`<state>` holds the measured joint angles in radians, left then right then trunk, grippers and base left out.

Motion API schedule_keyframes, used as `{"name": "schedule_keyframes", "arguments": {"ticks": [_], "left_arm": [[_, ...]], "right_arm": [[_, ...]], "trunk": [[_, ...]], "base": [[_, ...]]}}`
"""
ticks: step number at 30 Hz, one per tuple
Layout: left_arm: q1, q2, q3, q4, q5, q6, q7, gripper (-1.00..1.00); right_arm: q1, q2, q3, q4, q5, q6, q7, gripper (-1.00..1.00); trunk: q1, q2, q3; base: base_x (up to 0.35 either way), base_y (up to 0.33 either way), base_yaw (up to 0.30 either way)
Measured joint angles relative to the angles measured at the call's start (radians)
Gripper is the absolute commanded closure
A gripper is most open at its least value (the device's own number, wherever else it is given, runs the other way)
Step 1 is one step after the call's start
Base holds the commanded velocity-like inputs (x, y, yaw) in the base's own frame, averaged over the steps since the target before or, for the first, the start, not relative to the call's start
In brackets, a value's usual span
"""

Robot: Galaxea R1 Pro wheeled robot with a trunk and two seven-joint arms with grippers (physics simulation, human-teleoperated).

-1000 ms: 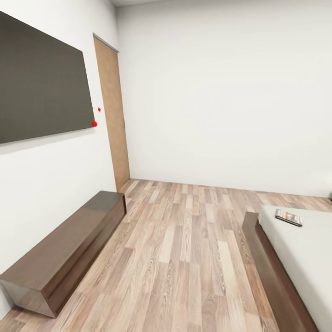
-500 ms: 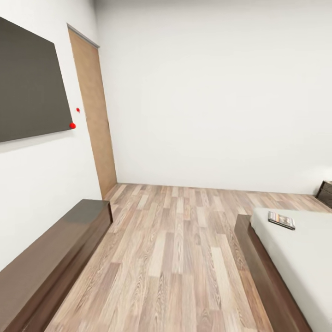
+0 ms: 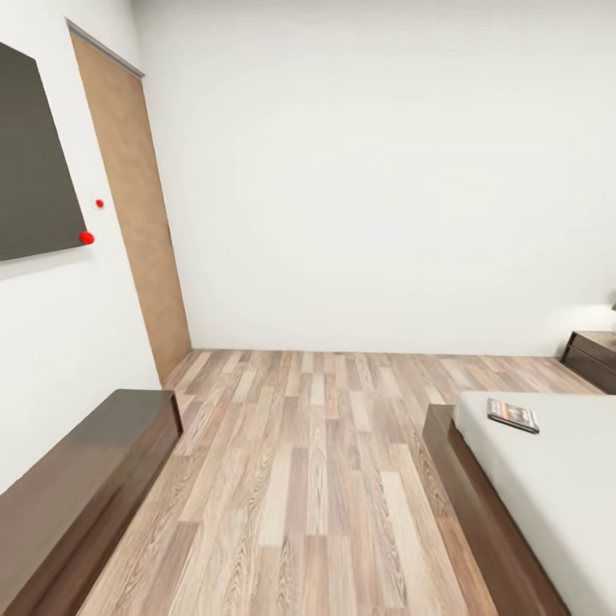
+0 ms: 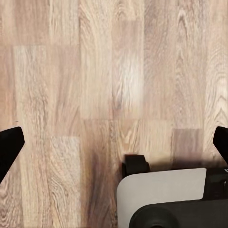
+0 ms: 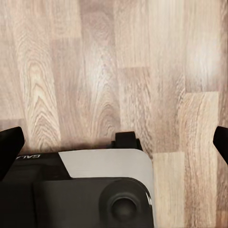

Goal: In the bedroom, move the book from the bed onto either nightstand, and place the two sandals side by side next to the bed.

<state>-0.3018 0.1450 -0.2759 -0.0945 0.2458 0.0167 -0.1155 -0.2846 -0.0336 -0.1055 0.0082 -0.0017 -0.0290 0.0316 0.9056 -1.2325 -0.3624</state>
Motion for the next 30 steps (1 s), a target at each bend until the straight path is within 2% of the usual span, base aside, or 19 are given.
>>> {"name": "schedule_keyframes", "arguments": {"ticks": [19, 30], "left_arm": [[0.0, -0.001, 0.0, 0.0, 0.0, 0.0, 0.0, -1.0], [0.0, -0.001, 0.0, 0.0, 0.0, 0.0, 0.0, -1.0]], "right_arm": [[0.0, 0.004, 0.0, 0.0, 0.0, 0.0, 0.0, -1.0], [0.0, 0.005, 0.001, 0.0, 0.0, 0.0, 0.0, -1.0]], "trunk": [[0.0, 0.0, 0.0], [0.0, 0.0, 0.0]], "base": [[0.339, 0.093, -0.006], [0.339, 0.031, 0.0]]}}
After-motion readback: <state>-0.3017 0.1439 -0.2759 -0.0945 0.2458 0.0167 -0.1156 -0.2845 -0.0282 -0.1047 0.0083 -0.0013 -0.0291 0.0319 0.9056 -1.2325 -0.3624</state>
